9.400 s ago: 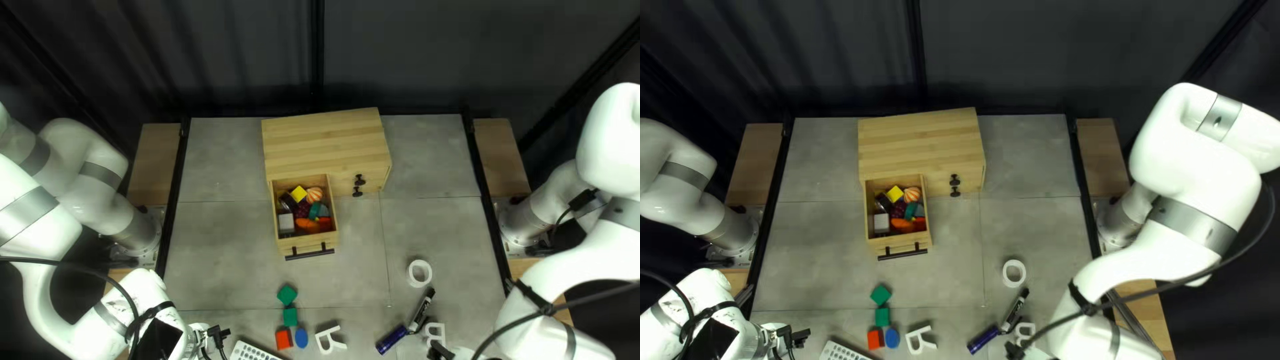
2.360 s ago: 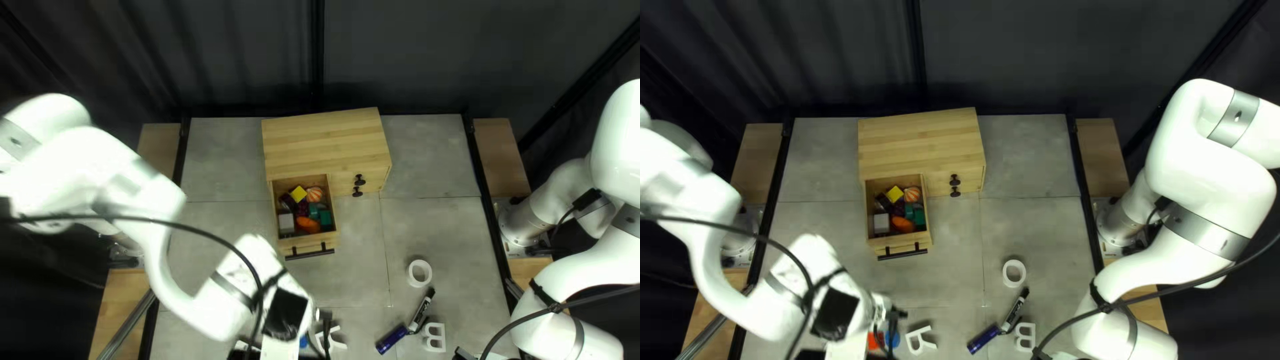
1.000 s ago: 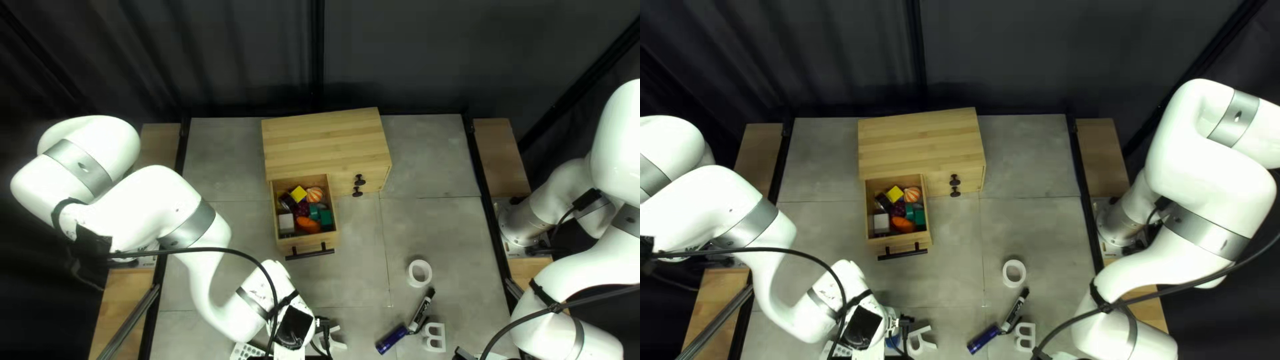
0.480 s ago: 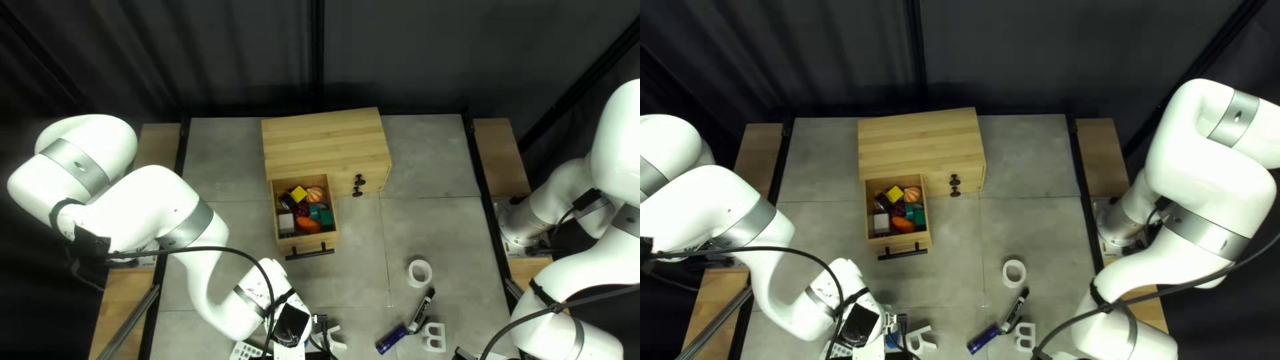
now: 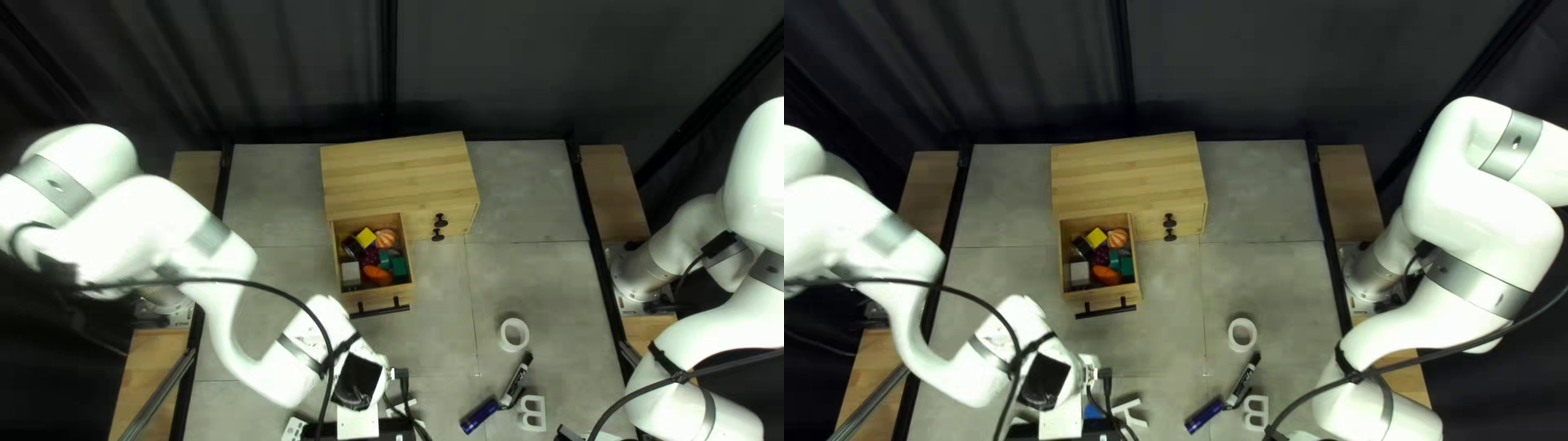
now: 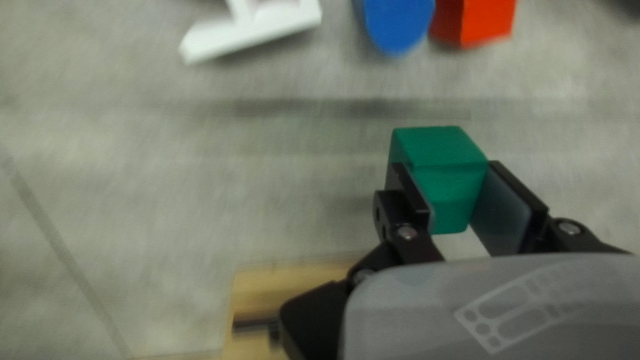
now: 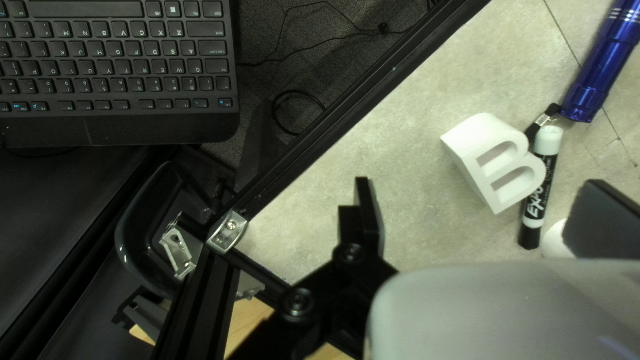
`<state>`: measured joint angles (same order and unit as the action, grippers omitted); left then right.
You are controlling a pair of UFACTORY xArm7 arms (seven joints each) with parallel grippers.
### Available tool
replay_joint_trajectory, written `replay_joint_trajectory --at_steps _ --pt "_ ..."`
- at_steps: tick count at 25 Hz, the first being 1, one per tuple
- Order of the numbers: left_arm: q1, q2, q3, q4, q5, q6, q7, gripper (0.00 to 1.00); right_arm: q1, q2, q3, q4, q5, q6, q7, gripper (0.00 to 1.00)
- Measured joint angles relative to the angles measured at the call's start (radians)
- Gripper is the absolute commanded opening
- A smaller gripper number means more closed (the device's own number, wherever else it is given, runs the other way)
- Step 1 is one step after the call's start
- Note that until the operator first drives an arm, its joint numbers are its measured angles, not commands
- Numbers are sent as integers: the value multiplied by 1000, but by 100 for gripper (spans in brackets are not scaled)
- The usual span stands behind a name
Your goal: Open drawers and place objects into drawer and close
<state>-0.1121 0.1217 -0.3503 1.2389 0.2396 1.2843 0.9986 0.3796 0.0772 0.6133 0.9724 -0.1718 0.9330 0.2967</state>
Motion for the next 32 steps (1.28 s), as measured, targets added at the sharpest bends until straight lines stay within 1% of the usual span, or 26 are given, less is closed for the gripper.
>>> replay_joint_trajectory --at_steps 3,6,8,9,10,11,15,18,21,24,28,32 --pt "34 -47 31 48 19 75 88 0 0 0 0 0 0 0 0 100" --pt "73 -68 68 60 43 87 153 0 0 0 0 0 0 0 0 100" --pt "94 -71 89 46 62 69 170 0 0 0 0 0 0 0 0 100" --pt "102 -69 97 36 70 56 170 16 0 0 0 0 0 0 0 100" --pt "109 -66 103 25 78 42 167 91 0 0 0 0 0 0 0 100" --pt "115 -62 110 11 85 25 158 100 0 0 0 0 0 0 0 100" --pt "122 -66 119 -38 95 -8 106 100 0 0 0 0 0 0 0 100" --pt "114 -99 111 -78 96 -6 53 100 0 0 0 0 0 0 0 100" --pt "91 -135 87 -104 93 22 -8 100 0 0 0 0 0 0 0 100" --pt "59 -142 54 -103 79 52 -54 100 0 0 0 0 0 0 0 100" --pt "2 -72 -2 -57 38 64 -90 100 0 0 0 0 0 0 0 100" --pt "-57 43 -56 3 -6 28 -109 100 0 0 0 0 0 0 0 100"
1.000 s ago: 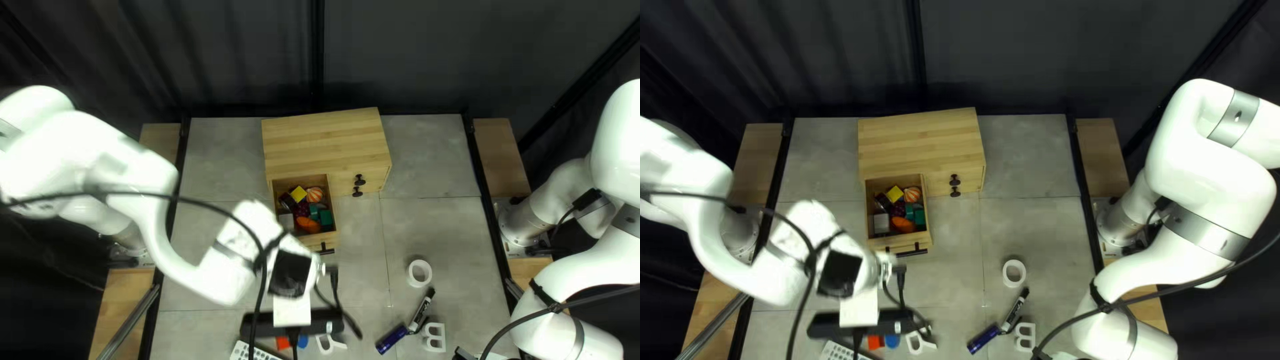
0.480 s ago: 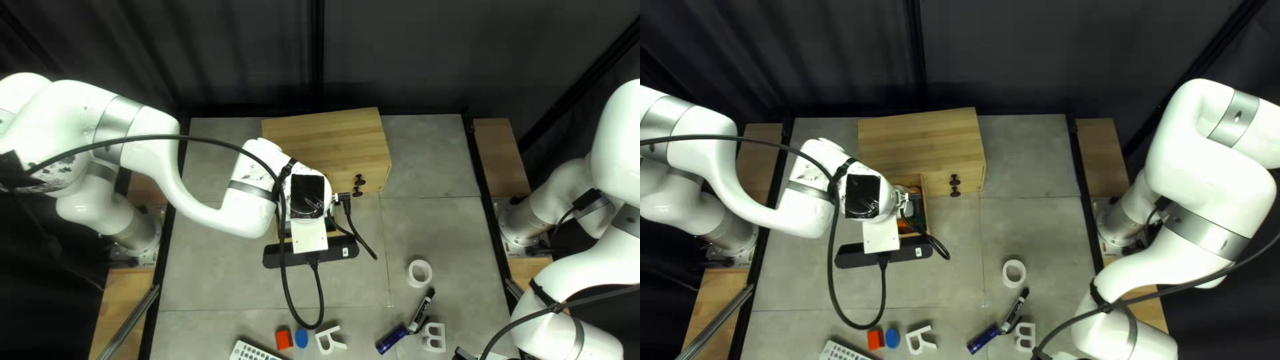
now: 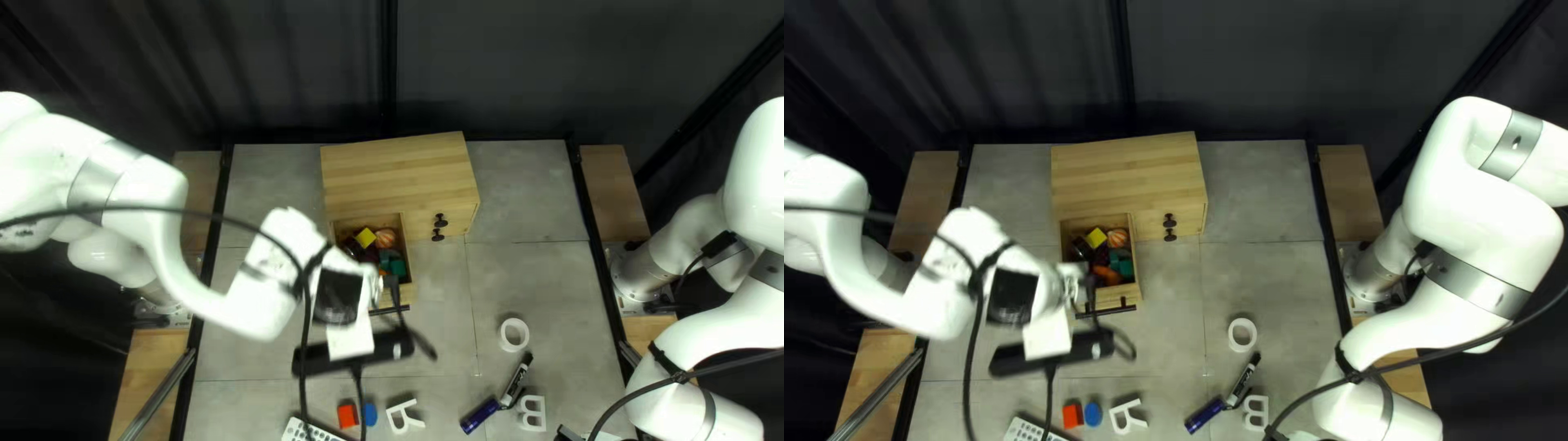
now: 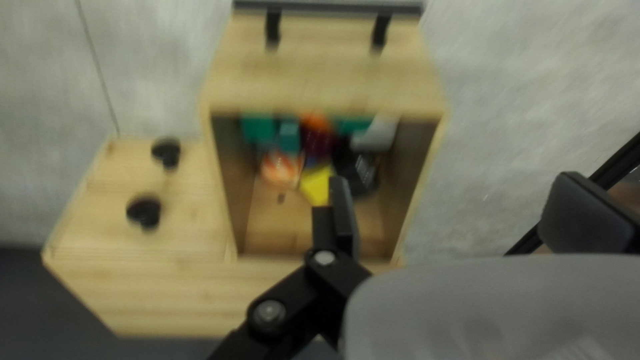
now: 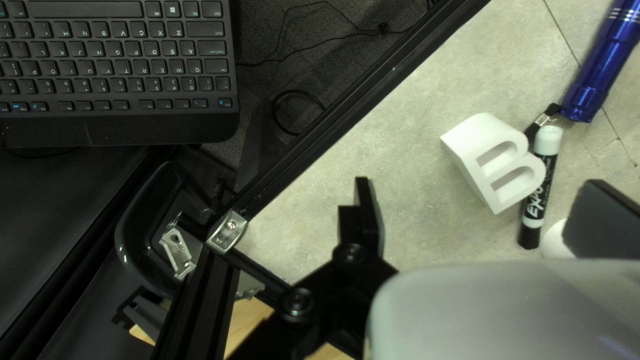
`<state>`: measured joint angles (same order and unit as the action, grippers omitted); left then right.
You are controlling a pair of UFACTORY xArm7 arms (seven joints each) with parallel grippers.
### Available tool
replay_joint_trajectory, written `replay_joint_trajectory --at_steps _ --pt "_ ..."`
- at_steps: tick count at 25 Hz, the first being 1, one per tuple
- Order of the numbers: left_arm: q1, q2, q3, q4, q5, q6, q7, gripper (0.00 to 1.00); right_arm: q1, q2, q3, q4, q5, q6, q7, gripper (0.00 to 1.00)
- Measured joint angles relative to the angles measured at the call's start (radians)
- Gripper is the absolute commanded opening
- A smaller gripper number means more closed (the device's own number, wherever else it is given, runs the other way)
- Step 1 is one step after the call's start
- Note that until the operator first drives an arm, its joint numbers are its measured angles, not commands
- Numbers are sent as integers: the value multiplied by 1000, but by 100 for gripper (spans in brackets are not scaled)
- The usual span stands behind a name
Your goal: Open drawers and place objects into drawer and close
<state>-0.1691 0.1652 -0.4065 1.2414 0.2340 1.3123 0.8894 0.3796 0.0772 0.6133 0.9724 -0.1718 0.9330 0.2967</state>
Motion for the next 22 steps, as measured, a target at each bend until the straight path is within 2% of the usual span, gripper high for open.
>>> replay_joint_trajectory --at_steps 8,13,16,19,22 --pt "-39 92 -47 12 -58 -125 7 100 0 0 0 0 0 0 0 100" --pt "-62 190 -50 77 -43 -191 -8 100 0 0 0 0 0 0 0 100" --pt "-68 236 -62 127 -27 -195 92 100 0 0 0 0 0 0 0 100" --pt "-60 263 -84 163 -13 -187 253 100 0 0 0 0 0 0 0 100" --pt "-40 273 -103 158 3 -207 407 100 0 0 0 0 0 0 0 100"
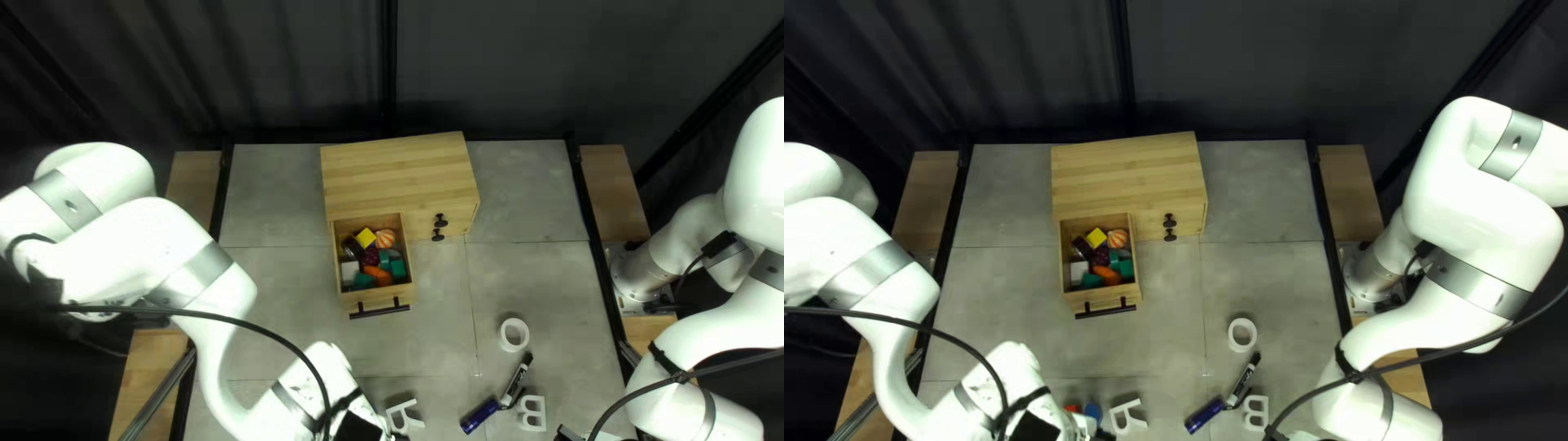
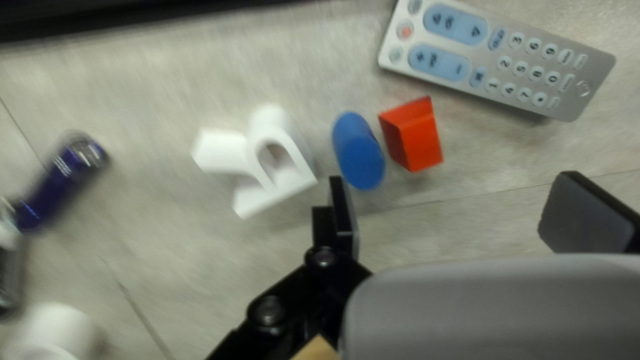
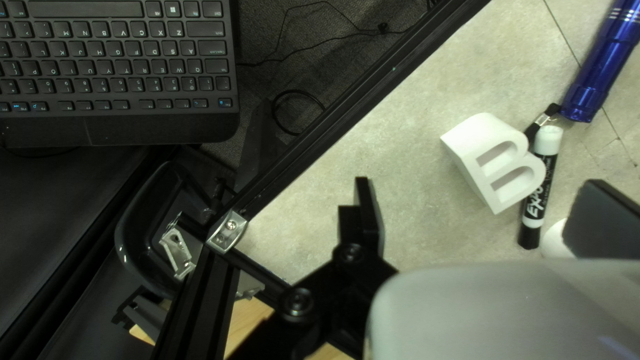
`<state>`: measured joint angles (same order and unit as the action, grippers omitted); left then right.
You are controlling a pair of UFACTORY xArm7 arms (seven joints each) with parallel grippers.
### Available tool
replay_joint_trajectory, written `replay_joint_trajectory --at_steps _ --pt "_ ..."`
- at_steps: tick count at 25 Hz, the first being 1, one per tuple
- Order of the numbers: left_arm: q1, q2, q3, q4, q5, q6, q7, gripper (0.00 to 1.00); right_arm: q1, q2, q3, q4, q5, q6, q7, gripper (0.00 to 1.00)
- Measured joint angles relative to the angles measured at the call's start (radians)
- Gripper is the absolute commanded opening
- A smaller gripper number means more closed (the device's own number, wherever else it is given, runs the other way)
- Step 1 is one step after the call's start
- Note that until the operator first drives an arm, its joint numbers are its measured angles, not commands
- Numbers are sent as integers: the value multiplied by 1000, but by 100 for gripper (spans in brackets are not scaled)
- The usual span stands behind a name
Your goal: Open drawers and place objects into drawer and close
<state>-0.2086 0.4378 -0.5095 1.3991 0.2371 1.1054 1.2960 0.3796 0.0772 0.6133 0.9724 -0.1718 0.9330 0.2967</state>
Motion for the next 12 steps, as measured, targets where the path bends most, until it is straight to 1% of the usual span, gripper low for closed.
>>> replay_joint_trajectory --at_steps 3,5,12 --pt "23 3 -15 -35 22 -56 123 100 0 0 0 0 0 0 0 100" --pt "31 6 -19 -55 39 -89 173 100 0 0 0 0 0 0 0 100" --pt "64 -6 -19 -172 97 -221 276 100 0 0 0 0 0 0 0 100"
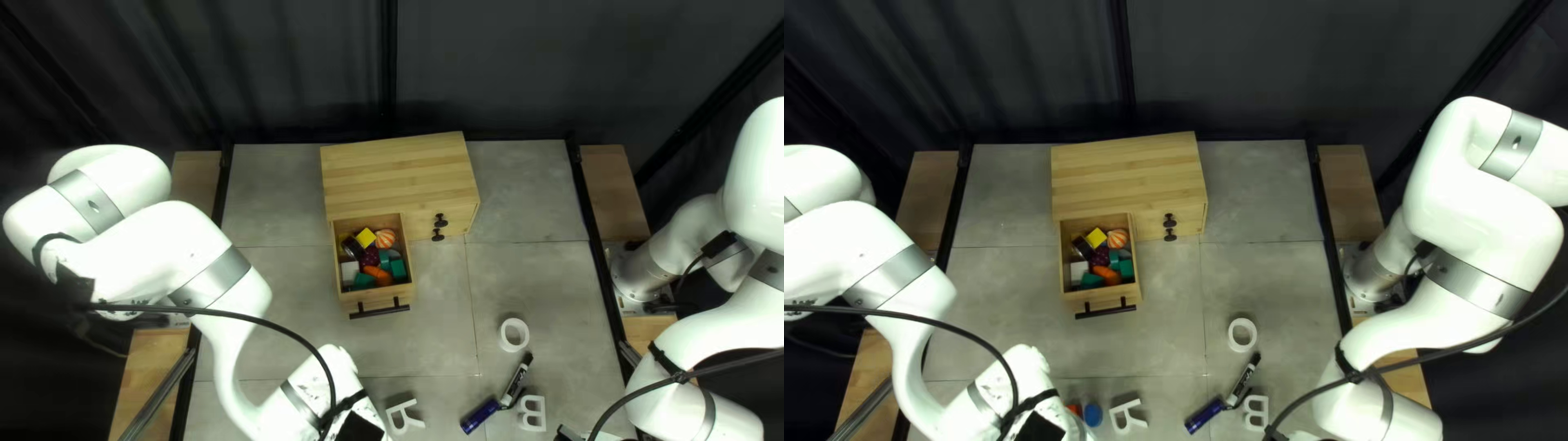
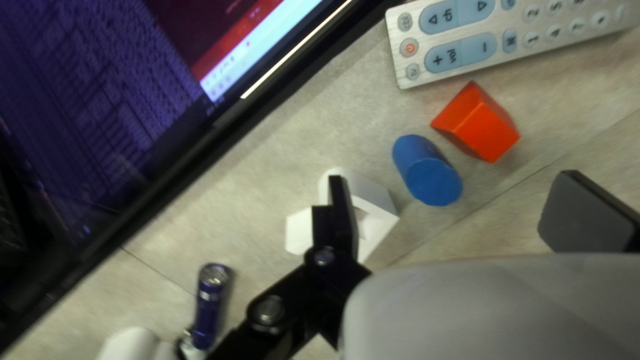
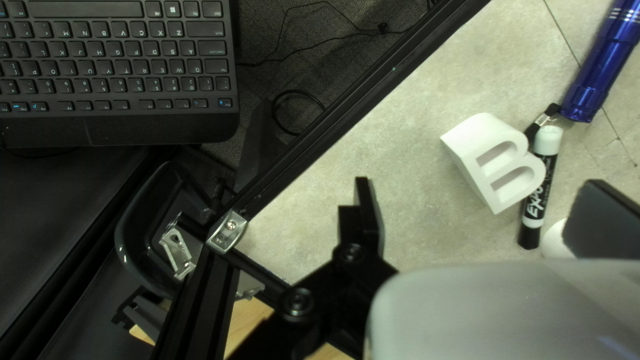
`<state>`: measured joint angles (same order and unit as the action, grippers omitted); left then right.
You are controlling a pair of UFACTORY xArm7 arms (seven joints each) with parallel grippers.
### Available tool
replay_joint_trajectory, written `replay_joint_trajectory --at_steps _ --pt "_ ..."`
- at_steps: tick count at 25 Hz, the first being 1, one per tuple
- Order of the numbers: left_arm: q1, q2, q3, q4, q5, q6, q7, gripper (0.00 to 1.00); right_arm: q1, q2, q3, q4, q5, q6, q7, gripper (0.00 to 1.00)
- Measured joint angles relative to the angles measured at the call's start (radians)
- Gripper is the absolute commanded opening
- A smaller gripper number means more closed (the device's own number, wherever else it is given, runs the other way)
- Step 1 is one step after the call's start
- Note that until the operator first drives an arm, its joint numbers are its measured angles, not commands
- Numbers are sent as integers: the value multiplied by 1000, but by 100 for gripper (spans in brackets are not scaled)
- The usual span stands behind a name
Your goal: Open drawers and place objects into drawer and close
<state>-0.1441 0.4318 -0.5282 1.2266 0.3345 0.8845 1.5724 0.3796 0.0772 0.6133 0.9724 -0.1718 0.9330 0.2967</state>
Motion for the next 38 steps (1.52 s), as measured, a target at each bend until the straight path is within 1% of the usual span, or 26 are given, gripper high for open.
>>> replay_joint_trajectory --at_steps 3,9,17,28,30,31,34,37,38 --pt "15 -3 4 -32 18 -32 37 100 0 0 0 0 0 0 0 100" --pt "45 9 5 -59 26 -66 105 100 0 0 0 0 0 0 0 100" --pt "69 13 -4 -114 22 -120 143 100 0 0 0 0 0 0 0 100" --pt "70 50 2 -94 27 -123 160 100 0 0 0 0 0 0 0 100" --pt "69 51 3 -95 26 -123 156 95 0 0 0 0 0 0 0 100" --pt "68 52 4 -94 26 -123 154 90 0 0 0 0 0 0 0 100" --pt "63 58 6 -90 27 -122 146 81 0 0 0 0 0 0 0 100" --pt "61 62 6 -81 26 -117 144 78 0 0 0 0 0 0 0 100" --pt "61 63 6 -80 26 -115 145 79 0 0 0 0 0 0 0 100"
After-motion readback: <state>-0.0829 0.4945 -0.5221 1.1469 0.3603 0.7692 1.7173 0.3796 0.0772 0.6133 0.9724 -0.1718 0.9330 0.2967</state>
